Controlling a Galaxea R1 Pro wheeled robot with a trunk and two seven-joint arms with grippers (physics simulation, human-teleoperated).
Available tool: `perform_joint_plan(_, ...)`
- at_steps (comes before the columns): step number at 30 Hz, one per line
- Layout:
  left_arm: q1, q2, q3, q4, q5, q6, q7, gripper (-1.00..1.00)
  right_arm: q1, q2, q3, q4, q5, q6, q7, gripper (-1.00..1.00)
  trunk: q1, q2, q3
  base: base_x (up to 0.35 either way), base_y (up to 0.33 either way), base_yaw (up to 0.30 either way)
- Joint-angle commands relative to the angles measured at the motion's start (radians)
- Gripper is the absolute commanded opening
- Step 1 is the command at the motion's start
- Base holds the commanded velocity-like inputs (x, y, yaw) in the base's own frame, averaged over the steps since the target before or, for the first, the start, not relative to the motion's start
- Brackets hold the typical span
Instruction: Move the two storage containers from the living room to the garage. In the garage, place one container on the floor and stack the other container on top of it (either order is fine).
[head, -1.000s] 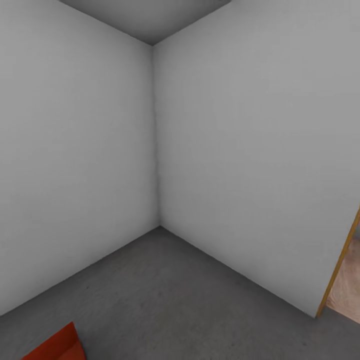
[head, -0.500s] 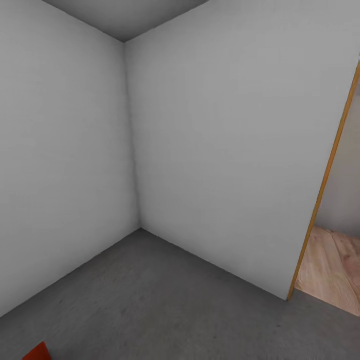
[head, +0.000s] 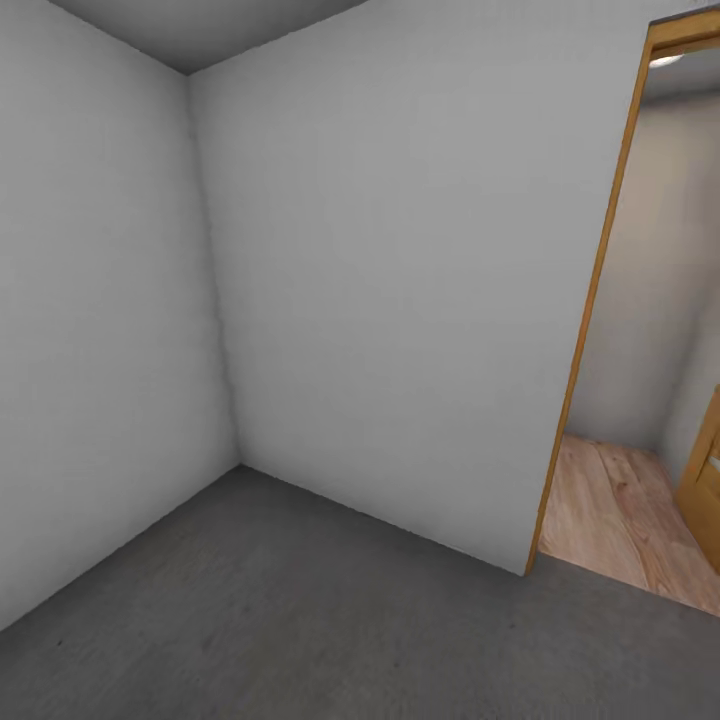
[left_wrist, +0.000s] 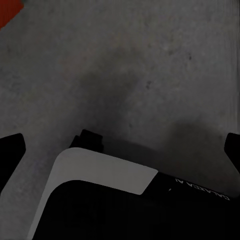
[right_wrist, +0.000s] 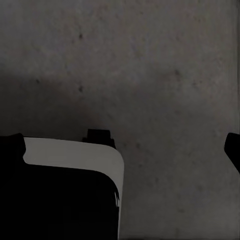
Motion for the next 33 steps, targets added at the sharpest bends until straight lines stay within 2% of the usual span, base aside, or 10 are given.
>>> perform_joint_plan(1,-0.001,0.0,-0.006,0.0,0.007,0.003,0.002,1.0,-0.002,0.001,0.008,0.003,-0.002,-0.005,-0.003,1.0,0.0,-0.001,-0.001,0.0,0.0,-0.287)
perform_joint_plan(33,-0.001,-0.001,-0.006,0.0,0.007,0.002,0.002,1.0,-0.002,0.005,0.008,0.004,-0.002,-0.004,-0.003,1.0,0.0,-0.001,-0.001,0.0,0.0,-0.287)
